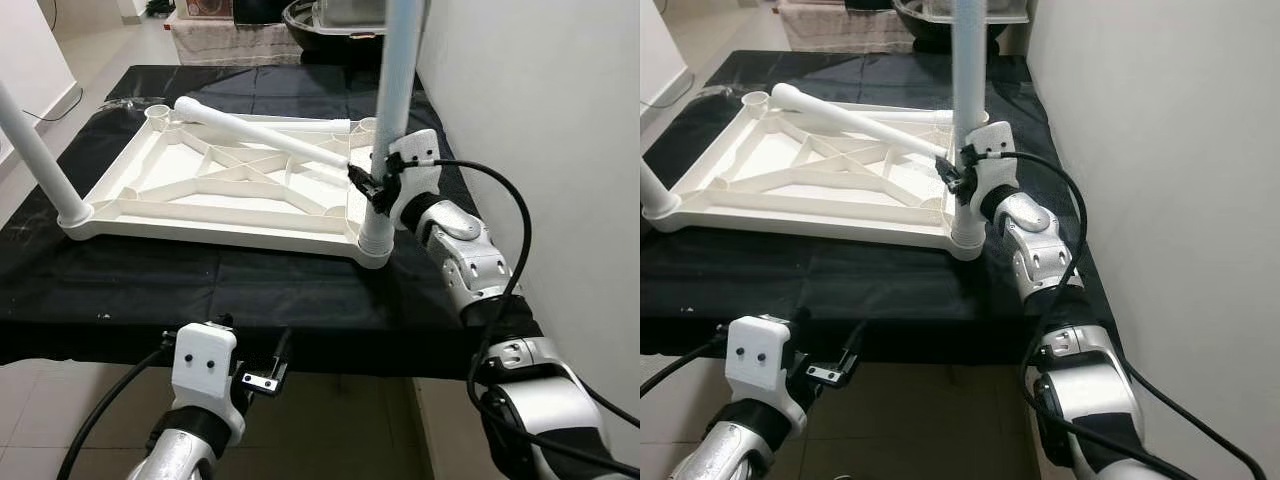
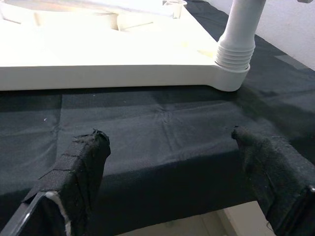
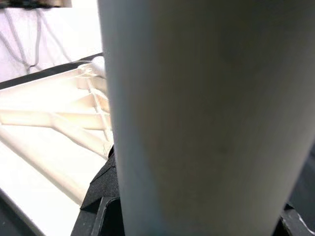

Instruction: Building children table

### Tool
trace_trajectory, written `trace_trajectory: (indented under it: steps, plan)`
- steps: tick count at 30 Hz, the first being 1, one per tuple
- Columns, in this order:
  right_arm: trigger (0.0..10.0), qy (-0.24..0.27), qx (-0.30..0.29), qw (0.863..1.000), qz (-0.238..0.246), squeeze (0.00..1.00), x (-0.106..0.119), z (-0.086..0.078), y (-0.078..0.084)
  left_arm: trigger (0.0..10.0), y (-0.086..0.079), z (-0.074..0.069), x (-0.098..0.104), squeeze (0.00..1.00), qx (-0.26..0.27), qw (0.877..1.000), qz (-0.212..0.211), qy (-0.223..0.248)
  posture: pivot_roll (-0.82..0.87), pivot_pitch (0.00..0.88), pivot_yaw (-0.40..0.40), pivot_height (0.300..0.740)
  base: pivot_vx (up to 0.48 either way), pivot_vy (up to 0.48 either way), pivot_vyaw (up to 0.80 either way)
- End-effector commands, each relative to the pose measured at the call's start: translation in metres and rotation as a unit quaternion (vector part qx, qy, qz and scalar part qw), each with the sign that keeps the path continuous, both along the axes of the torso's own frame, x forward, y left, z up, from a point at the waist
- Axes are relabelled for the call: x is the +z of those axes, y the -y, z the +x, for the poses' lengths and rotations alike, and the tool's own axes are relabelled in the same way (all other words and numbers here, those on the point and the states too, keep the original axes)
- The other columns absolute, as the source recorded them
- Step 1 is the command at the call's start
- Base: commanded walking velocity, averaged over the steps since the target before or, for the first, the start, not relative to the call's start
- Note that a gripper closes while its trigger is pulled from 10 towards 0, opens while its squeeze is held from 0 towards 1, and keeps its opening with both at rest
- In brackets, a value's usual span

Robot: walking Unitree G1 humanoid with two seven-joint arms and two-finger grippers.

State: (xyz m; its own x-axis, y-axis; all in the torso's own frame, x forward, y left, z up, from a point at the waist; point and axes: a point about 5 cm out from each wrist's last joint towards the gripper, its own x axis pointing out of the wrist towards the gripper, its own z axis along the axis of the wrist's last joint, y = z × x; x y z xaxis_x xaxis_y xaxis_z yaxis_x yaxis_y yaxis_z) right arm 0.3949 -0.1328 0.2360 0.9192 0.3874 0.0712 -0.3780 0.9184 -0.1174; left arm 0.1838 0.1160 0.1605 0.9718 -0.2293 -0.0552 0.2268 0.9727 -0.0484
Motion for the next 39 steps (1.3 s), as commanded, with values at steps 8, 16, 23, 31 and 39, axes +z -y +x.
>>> trace_trajectory:
  steps: [8, 16, 23, 31, 39]
  plan:
    - [10.0, -0.138, -0.146, 0.98, 0.002, 0.0, -0.068, -0.008, 0.022, 10.0, 0.0, 0.0, -0.006, 0.0, 0.0, 1.0, 0.003, -0.009, 0.13, 0.174, -0.027, 0.74, 0.0, 0.0, 0.0]
    - [10.0, -0.11, -0.26, 0.959, 0.019, 0.0, -0.071, -0.022, 0.026, 10.0, 0.001, 0.003, -0.005, 0.0, -0.001, 1.0, 0.004, -0.006, 0.13, 0.177, -0.024, 0.74, 0.0, 0.0, 0.0]
    - [10.0, -0.075, -0.365, 0.927, 0.053, 0.0, -0.066, -0.044, 0.013, 10.0, -0.001, 0.004, -0.005, 0.0, 0.0, 1.0, 0.005, -0.002, 0.12, 0.173, -0.022, 0.74, 0.0, 0.0, 0.0]
    - [10.0, -0.096, -0.419, 0.9, 0.071, 0.0, -0.064, -0.06, -0.034, 10.0, -0.001, 0.008, -0.006, 0.0, -0.001, 1.0, 0.006, 0.0, 0.13, 0.167, -0.021, 0.74, 0.0, 0.0, 0.0]
    - [10.0, -0.097, -0.441, 0.888, 0.089, 0.0, -0.05, -0.063, -0.053, 10.0, -0.001, 0.01, -0.006, 0.0, 0.0, 1.0, 0.007, 0.003, 0.12, 0.16, -0.024, 0.74, 0.0, 0.0, 0.0]
